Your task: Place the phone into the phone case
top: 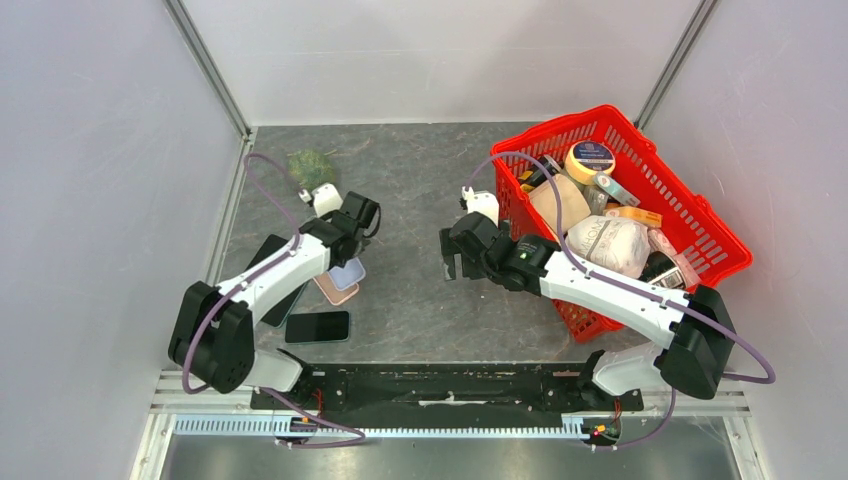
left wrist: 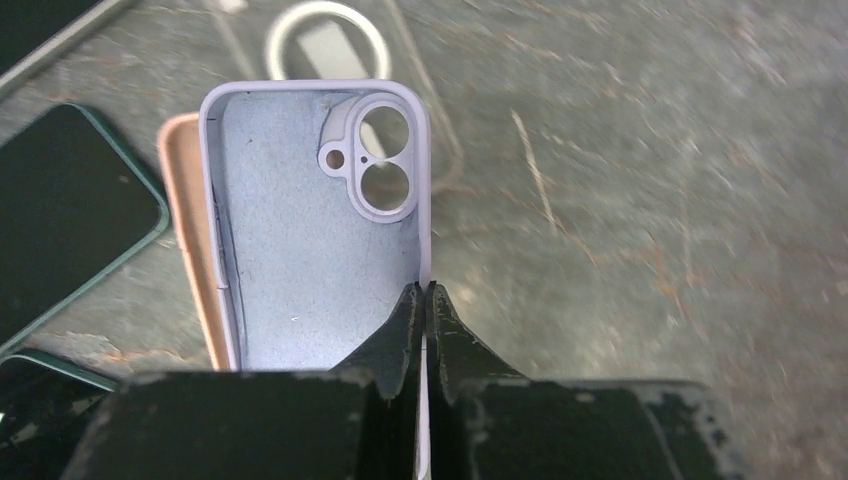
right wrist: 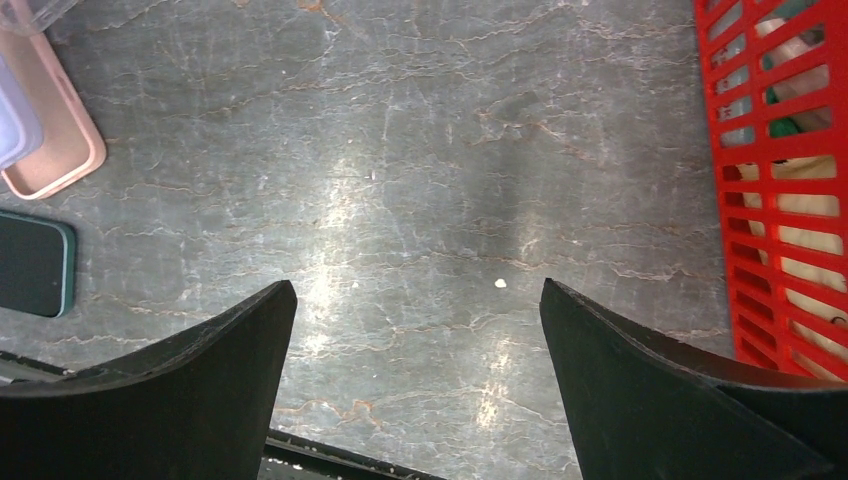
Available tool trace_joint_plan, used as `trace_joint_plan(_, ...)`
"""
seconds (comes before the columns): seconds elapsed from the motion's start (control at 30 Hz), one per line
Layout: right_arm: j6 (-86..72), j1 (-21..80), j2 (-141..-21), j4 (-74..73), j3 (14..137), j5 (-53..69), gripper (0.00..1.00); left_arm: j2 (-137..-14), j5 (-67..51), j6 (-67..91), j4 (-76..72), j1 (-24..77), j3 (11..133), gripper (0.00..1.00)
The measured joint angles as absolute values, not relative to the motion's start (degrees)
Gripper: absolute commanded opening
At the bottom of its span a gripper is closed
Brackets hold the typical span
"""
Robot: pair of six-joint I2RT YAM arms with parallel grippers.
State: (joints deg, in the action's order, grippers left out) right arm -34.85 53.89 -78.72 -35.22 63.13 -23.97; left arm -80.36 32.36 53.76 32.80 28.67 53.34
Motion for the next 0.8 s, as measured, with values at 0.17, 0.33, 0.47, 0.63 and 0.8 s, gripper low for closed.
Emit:
trace_joint_plan(0.17,-35.1,53.8,-78.7,-36.1,63.1,-26.0,0.99,-81.5,31.0,55.0,34.0,38.0,56.2,0.02)
trace_joint_plan(0.33,-36.0,53.2,-78.4,-36.7,61.7,-26.8,0.99,-87.6,28.4,56.7,33.3,44.7,60.6,0.02)
trace_joint_plan(0.47,-36.4,50.7,-78.3,-37.3,60.4,-26.7,0.99,-93.5,26.3,57.7,31.9,47.7,63.0,0.02)
trace_joint_plan(0.63,-36.2,46.8,-77.8,-37.3,58.5,-26.3,0.99,-98.6,24.0,58.7,29.8,49.3,63.8,0.02)
trace_joint_plan(0.8,-35.1,43.3,-77.7,-35.4,56.6,-22.5,0.99,-101.4,22.7,59.0,28.0,49.6,63.9,0.02)
